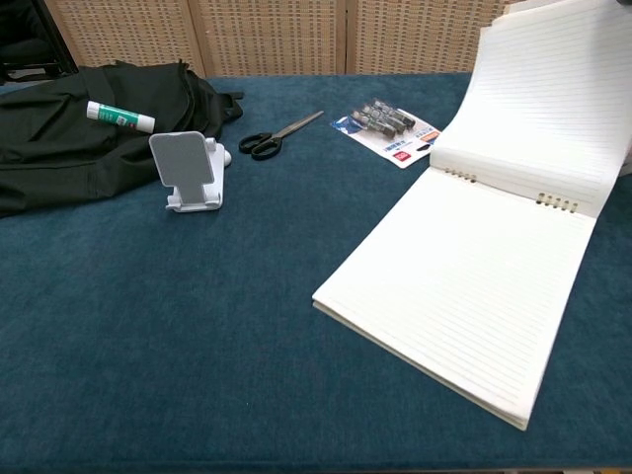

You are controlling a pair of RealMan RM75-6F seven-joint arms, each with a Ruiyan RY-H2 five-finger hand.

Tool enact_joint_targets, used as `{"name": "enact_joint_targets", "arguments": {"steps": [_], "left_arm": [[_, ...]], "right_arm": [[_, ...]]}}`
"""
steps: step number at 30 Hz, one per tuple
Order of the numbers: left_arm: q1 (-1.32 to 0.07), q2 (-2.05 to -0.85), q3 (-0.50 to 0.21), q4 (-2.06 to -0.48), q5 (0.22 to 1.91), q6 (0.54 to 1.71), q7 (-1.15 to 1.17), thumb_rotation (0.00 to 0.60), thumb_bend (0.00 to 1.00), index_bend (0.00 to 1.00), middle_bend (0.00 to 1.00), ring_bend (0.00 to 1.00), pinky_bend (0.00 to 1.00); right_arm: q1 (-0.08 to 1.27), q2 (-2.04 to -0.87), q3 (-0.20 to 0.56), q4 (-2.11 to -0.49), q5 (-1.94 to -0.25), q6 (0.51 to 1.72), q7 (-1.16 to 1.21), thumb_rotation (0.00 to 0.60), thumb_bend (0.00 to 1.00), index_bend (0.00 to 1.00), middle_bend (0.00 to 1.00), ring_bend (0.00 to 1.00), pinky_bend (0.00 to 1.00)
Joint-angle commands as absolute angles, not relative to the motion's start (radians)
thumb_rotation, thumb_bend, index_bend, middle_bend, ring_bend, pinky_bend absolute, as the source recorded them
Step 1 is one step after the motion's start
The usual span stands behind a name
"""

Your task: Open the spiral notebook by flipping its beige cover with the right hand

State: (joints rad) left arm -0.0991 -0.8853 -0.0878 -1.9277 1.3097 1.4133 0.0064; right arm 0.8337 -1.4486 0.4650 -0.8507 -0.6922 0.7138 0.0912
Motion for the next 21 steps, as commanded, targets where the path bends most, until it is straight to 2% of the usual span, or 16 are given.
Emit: {"name": "enact_joint_targets", "arguments": {"steps": [1, 2, 3, 4, 5, 6, 8, 15, 21], "left_arm": [[-0.115, -0.898, -0.096, -1.938, 1.277, 1.395, 0.045, 0.6, 0.0, 0.0, 0.0, 0.0, 0.0], [-0.117, -0.901, -0.098, -1.94, 1.27, 1.393, 0.054, 0.6, 0.0, 0.0, 0.0, 0.0, 0.0], [-0.119, -0.902, -0.099, -1.942, 1.266, 1.392, 0.058, 0.6, 0.0, 0.0, 0.0, 0.0, 0.0], [-0.12, -0.904, -0.101, -1.943, 1.261, 1.391, 0.065, 0.6, 0.0, 0.0, 0.0, 0.0, 0.0], [-0.122, -0.906, -0.102, -1.944, 1.256, 1.39, 0.071, 0.6, 0.0, 0.0, 0.0, 0.0, 0.0], [-0.123, -0.907, -0.102, -1.945, 1.254, 1.389, 0.075, 0.6, 0.0, 0.0, 0.0, 0.0, 0.0], [-0.126, -0.91, -0.103, -1.948, 1.248, 1.387, 0.083, 0.6, 0.0, 0.0, 0.0, 0.0, 0.0], [-0.126, -0.903, -0.097, -1.949, 1.269, 1.385, 0.07, 0.6, 0.0, 0.0, 0.0, 0.0, 0.0], [-0.115, -0.886, -0.085, -1.947, 1.314, 1.394, 0.024, 0.6, 0.0, 0.0, 0.0, 0.0, 0.0]], "right_arm": [[0.881, -1.54, 0.474, -0.649, -0.675, 0.587, 0.137, 0.6, 0.99, 0.6, 0.04, 0.0, 0.0], [0.884, -1.546, 0.469, -0.621, -0.682, 0.556, 0.142, 0.6, 0.93, 0.45, 0.02, 0.0, 0.0], [0.886, -1.549, 0.468, -0.607, -0.687, 0.539, 0.148, 0.6, 0.78, 0.25, 0.0, 0.0, 0.0], [0.887, -1.553, 0.466, -0.588, -0.694, 0.518, 0.156, 0.6, 0.65, 0.14, 0.0, 0.0, 0.0], [0.889, -1.557, 0.466, -0.57, -0.703, 0.505, 0.165, 0.6, 0.45, 0.03, 0.0, 0.0, 0.0], [0.889, -1.56, 0.465, -0.561, -0.71, 0.499, 0.171, 0.6, 0.29, 0.0, 0.0, 0.0, 0.0], [0.888, -1.566, 0.464, -0.543, -0.737, 0.494, 0.195, 0.6, 0.15, 0.0, 0.0, 0.0, 0.0], [0.83, -1.505, 0.442, -0.673, -0.909, 0.593, 0.312, 0.6, 0.0, 0.0, 0.0, 0.0, 0.0], [0.75, -1.405, 0.416, -0.889, -1.013, 0.711, 0.35, 0.6, 0.0, 0.0, 0.0, 0.0, 0.0]]}}
